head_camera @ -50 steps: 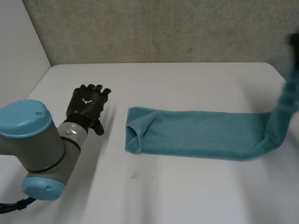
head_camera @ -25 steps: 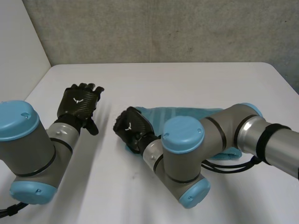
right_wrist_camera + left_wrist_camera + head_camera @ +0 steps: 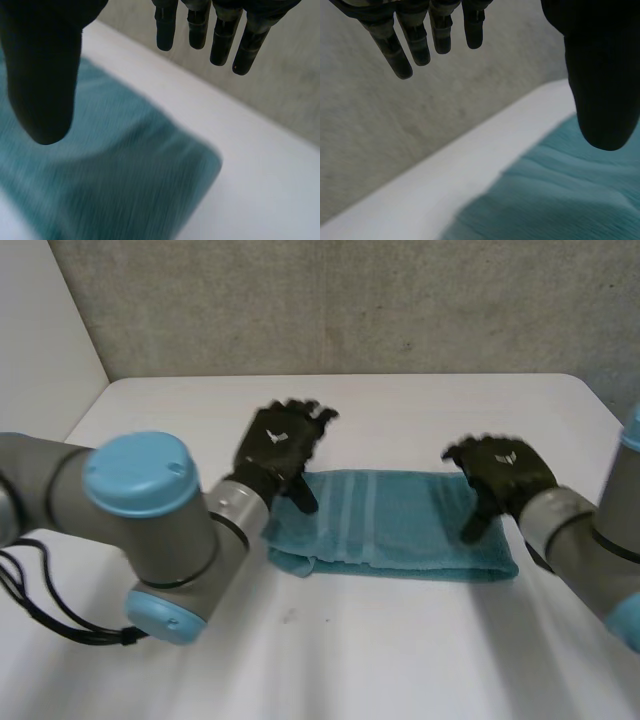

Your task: Fold the laundry

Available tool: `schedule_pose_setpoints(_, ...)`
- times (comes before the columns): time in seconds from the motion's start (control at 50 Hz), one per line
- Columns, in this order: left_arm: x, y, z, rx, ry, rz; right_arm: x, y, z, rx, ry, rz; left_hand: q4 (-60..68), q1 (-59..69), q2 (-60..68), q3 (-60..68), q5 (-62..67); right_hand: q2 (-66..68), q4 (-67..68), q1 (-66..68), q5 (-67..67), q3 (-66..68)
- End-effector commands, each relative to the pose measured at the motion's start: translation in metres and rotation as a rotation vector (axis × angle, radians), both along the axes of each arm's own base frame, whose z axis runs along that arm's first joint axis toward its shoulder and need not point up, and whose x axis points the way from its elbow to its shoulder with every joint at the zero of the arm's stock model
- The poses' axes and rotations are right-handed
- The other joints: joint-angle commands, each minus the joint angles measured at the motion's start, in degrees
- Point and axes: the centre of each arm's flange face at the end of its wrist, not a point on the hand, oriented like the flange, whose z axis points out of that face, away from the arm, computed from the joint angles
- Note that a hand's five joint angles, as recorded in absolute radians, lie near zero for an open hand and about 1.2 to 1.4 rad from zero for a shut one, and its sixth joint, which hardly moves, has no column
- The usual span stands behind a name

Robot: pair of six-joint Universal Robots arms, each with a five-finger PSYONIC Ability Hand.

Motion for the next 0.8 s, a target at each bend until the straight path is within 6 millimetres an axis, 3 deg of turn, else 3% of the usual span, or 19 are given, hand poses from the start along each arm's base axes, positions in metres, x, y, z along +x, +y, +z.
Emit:
schedule_pose_setpoints(0.02,-0.006,-0.004,-0.032,0.062,-0.056,-0.006,-0.032,-0.004,-0.038,0.076,-0.025,-0.022,0.89,1.23,0.78,0.24,-0.04,3.00,2.36,3.69,2.00,3.41)
schedule_pose_setpoints(0.2,0.012,-0.013,-0.041,0.094,-0.083,0.070,-0.039,-0.008,-0.064,0.124,-0.009,-0.043,1.06,1.40,0.95,0.41,0.13,16.31,15.66,17.00,15.31,16.71)
schedule_pose_setpoints(0.24,0.016,-0.013,-0.041,0.098,-0.086,0.081,-0.040,-0.007,-0.066,0.125,-0.007,-0.045,1.06,1.40,0.95,0.41,0.13,25.73,25.08,26.42,24.72,26.13)
schedule_pose_setpoints(0.28,0.019,-0.008,-0.041,0.105,-0.091,0.082,-0.043,-0.011,-0.066,0.109,-0.009,-0.058,0.90,1.23,0.78,0.25,-0.04,51.69,51.04,52.38,50.68,52.09)
schedule_pose_setpoints(0.3,0.019,-0.008,-0.041,0.105,-0.091,0.082,-0.043,-0.011,-0.066,0.109,-0.009,-0.058,0.90,1.23,0.78,0.24,-0.04,51.80,51.16,52.49,50.80,52.20)
schedule_pose_setpoints(0.32,0.022,-0.006,-0.041,0.110,-0.097,0.083,-0.047,-0.014,-0.066,0.102,-0.007,-0.077,0.90,1.23,0.78,0.24,-0.04,67.06,66.42,67.76,66.06,67.47)
schedule_pose_setpoints(0.4,0.027,0.002,-0.041,0.124,-0.106,0.085,-0.058,-0.027,-0.046,0.017,0.024,-0.134,0.73,1.06,0.61,0.08,-0.20,67.22,66.57,67.91,66.21,67.62)
schedule_pose_setpoints(0.52,0.042,0.021,-0.022,0.118,-0.094,0.090,-0.060,-0.041,-0.023,-0.125,0.173,-0.141,0.22,0.56,0.11,-0.43,-0.71,67.22,66.57,67.91,66.21,67.62)
schedule_pose_setpoints(0.54,0.047,0.022,-0.014,0.106,-0.082,0.100,-0.055,-0.044,-0.015,-0.179,0.231,-0.125,0.22,0.56,0.11,-0.43,-0.71,67.22,66.57,67.91,66.21,67.62)
schedule_pose_setpoints(0.56,0.047,0.022,-0.013,0.106,-0.082,0.100,-0.035,-0.040,-0.004,-0.239,0.267,-0.072,0.22,0.56,0.11,-0.43,-0.71,67.22,66.57,67.91,66.21,67.62)
schedule_pose_setpoints(0.58,0.053,0.022,-0.006,0.094,-0.070,0.112,-0.034,-0.040,-0.004,-0.239,0.268,-0.071,0.22,0.56,0.11,-0.43,-0.71,67.22,66.57,67.91,66.21,67.62)
schedule_pose_setpoints(0.6,0.059,0.020,0.002,0.080,-0.058,0.131,-0.001,-0.027,0.007,-0.308,0.281,0.012,0.22,0.56,0.11,-0.43,-0.71,67.22,66.57,67.91,66.21,67.62)
schedule_pose_setpoints(0.62,0.059,0.020,0.002,0.080,-0.058,0.131,0.000,-0.027,0.007,-0.309,0.281,0.013,0.22,0.56,0.11,-0.43,-0.71,67.22,66.57,67.91,66.21,67.62)
schedule_pose_setpoints(0.66,0.068,0.018,0.019,0.046,-0.031,0.156,0.061,0.006,0.034,-0.429,0.251,0.146,0.39,0.72,0.27,-0.26,-0.54,67.22,66.57,67.91,66.21,67.62)
schedule_pose_setpoints(0.68,0.068,0.018,0.019,0.046,-0.031,0.156,0.062,0.006,0.034,-0.430,0.251,0.146,0.39,0.72,0.28,-0.26,-0.54,67.22,66.57,67.91,66.21,67.62)
schedule_pose_setpoints(0.7,0.071,0.018,0.026,0.030,-0.020,0.163,0.084,0.022,0.038,-0.454,0.231,0.202,0.39,0.72,0.28,-0.26,-0.54,67.22,66.57,67.91,66.21,67.62)
schedule_pose_setpoints(0.72,0.071,0.018,0.026,0.030,-0.020,0.163,0.100,0.033,0.033,-0.453,0.232,0.251,0.39,0.72,0.28,-0.26,-0.54,67.22,66.57,67.91,66.21,67.62)
schedule_pose_setpoints(0.78,0.077,0.017,0.039,0.001,0.000,0.180,0.116,0.045,0.020,-0.435,0.239,0.311,0.22,0.56,0.11,-0.43,-0.71,67.22,66.57,67.91,66.21,67.62)
schedule_pose_setpoints(0.8,0.081,0.015,0.042,-0.005,0.004,0.192,0.125,0.056,0.005,-0.410,0.260,0.363,0.22,0.56,0.11,-0.43,-0.71,67.22,66.57,67.91,66.21,67.62)
